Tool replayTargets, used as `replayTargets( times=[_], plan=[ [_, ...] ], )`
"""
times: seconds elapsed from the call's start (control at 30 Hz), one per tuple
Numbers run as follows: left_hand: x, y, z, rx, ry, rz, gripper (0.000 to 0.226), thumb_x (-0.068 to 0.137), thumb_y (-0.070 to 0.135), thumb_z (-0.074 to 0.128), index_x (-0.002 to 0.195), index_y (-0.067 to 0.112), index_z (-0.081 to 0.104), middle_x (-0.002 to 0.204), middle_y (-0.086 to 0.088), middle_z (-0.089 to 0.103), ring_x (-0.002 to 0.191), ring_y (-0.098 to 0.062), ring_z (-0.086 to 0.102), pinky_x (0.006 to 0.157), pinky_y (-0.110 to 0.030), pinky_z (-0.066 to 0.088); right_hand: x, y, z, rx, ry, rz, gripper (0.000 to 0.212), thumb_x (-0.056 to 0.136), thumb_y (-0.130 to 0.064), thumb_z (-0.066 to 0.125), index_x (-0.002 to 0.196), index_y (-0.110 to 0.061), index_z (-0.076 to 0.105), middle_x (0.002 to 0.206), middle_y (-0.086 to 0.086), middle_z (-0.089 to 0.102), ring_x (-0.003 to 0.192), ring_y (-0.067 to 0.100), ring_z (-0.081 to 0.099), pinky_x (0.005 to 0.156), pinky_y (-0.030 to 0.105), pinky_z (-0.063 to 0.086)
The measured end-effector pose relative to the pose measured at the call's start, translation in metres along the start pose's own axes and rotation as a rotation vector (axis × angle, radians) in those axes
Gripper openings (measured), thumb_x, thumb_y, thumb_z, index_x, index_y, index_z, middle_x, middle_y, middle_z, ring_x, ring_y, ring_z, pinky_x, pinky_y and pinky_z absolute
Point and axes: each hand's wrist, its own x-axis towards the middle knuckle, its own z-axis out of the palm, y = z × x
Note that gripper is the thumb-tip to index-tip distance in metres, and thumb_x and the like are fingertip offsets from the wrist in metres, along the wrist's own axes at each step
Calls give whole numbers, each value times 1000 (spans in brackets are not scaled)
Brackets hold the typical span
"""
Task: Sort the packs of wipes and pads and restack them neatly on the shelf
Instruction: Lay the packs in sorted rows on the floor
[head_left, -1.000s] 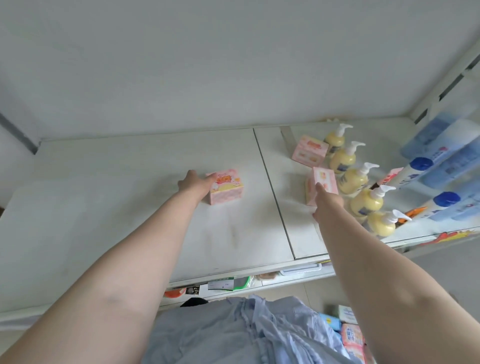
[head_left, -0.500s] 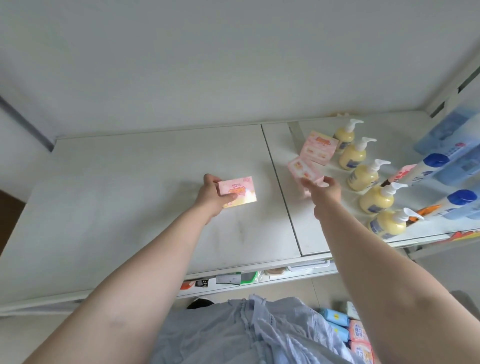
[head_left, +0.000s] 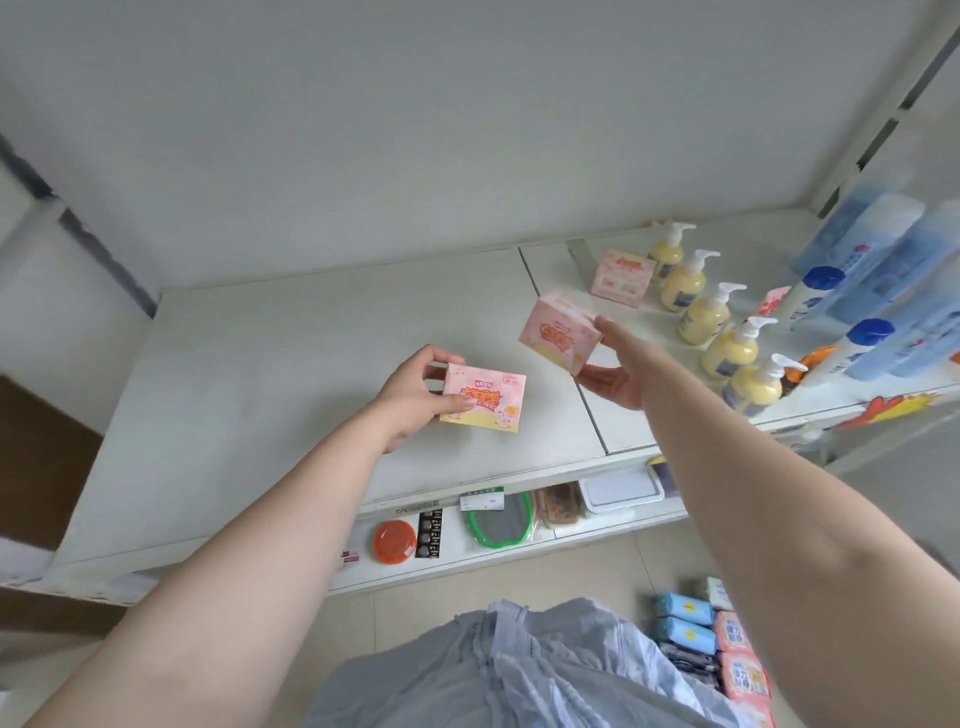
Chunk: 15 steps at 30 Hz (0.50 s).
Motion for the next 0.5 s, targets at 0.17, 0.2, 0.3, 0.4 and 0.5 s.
replayTargets(
  times=[0.17,0.2,0.3,0.4,0.5],
  plan=[
    [-61,-14,-2,-3,-27,71,49,72,-2,79,109,19,55,111,-3,61,85,-15,63,72,-27,55,-54,39,1,-74,16,-3,50,93,-40,58,133,-13,46,91,20,62,77,27,64,53,29,59],
    [-76,-19,-2,-4,-28,83,51,71,-3,79,110,18,54,110,-2,60,83,-15,63,70,-26,55,-66,50,1,-81,22,2,51,92,-40,58,134,-13,45,93,20,62,77,27,64,56,29,60],
    [-122,-35,1,-38,-62,97,52,71,-8,77,111,16,52,109,-2,57,78,-9,62,58,-17,52,-103,86,-1,-80,51,3,51,91,-40,59,133,-12,47,101,21,61,77,28,64,58,31,59],
    [-161,-52,7,-59,-135,73,57,72,-7,76,116,20,51,115,-4,57,84,-12,61,61,-20,55,-143,123,-11,-78,64,39,39,93,-40,58,118,-12,52,97,19,63,77,26,65,63,30,58],
    [-192,-66,23,-87,-202,48,63,73,-10,74,125,18,51,114,1,56,93,-7,61,67,-22,58,-175,155,-32,-57,120,81,44,87,-44,65,115,-13,52,100,22,65,81,28,68,60,30,57]
  ],
)
